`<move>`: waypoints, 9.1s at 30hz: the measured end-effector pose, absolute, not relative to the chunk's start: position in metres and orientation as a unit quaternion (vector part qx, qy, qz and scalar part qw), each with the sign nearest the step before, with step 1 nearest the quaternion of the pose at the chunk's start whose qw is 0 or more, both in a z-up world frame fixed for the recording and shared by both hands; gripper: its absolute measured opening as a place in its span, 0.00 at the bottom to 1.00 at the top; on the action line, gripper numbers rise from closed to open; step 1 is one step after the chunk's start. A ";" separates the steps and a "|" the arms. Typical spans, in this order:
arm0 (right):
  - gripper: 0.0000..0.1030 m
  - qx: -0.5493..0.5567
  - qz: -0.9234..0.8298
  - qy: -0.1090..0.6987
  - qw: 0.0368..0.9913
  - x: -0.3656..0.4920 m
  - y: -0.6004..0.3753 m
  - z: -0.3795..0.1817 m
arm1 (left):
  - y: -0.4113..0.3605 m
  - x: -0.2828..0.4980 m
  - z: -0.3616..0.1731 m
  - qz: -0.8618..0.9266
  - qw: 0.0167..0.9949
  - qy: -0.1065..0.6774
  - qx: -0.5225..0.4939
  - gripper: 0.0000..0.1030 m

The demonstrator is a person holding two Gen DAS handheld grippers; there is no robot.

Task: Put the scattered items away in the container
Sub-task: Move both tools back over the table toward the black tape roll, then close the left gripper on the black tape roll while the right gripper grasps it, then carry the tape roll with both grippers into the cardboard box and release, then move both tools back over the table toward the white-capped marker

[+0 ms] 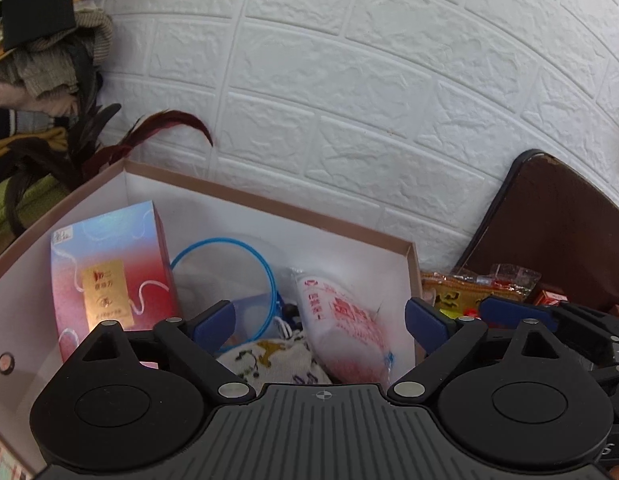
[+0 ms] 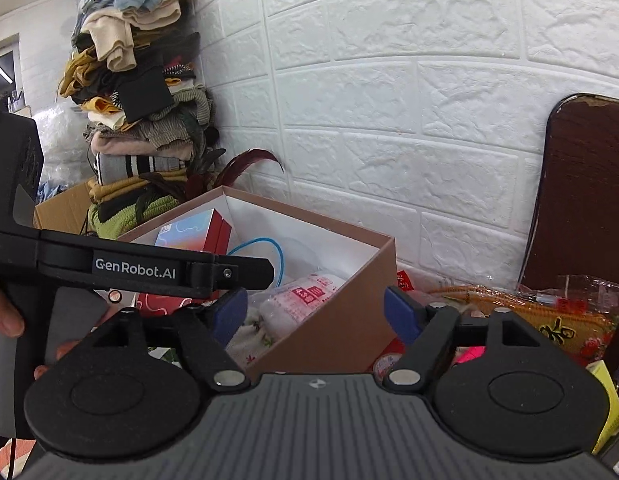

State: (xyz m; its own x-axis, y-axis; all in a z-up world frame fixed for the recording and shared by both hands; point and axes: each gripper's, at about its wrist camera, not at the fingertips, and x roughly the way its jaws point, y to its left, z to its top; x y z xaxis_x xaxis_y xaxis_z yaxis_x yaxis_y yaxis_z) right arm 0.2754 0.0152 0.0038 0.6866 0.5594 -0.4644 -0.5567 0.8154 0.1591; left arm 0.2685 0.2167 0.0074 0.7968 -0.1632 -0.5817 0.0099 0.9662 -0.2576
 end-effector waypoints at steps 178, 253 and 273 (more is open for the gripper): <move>0.33 0.143 0.199 0.392 0.887 0.124 -0.153 -0.113 | 0.046 0.136 -0.110 -0.177 0.881 0.422 -0.120 0.27; 1.00 0.106 0.321 0.215 0.916 0.138 -0.080 0.042 | 0.182 0.077 0.026 -0.108 0.933 0.257 -0.228 1.00; 1.00 0.100 0.169 0.362 0.911 0.106 -0.139 -0.090 | 0.120 0.084 -0.082 -0.030 0.927 0.345 -0.145 0.90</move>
State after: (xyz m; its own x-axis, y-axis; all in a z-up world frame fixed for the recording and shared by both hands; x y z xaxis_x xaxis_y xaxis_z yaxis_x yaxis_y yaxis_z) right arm 0.1064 -0.1386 -0.0896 0.6815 0.3797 -0.6255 -0.2350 0.9231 0.3043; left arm 0.0838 0.1198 -0.0825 0.7608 -0.1552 -0.6301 -0.0443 0.9563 -0.2890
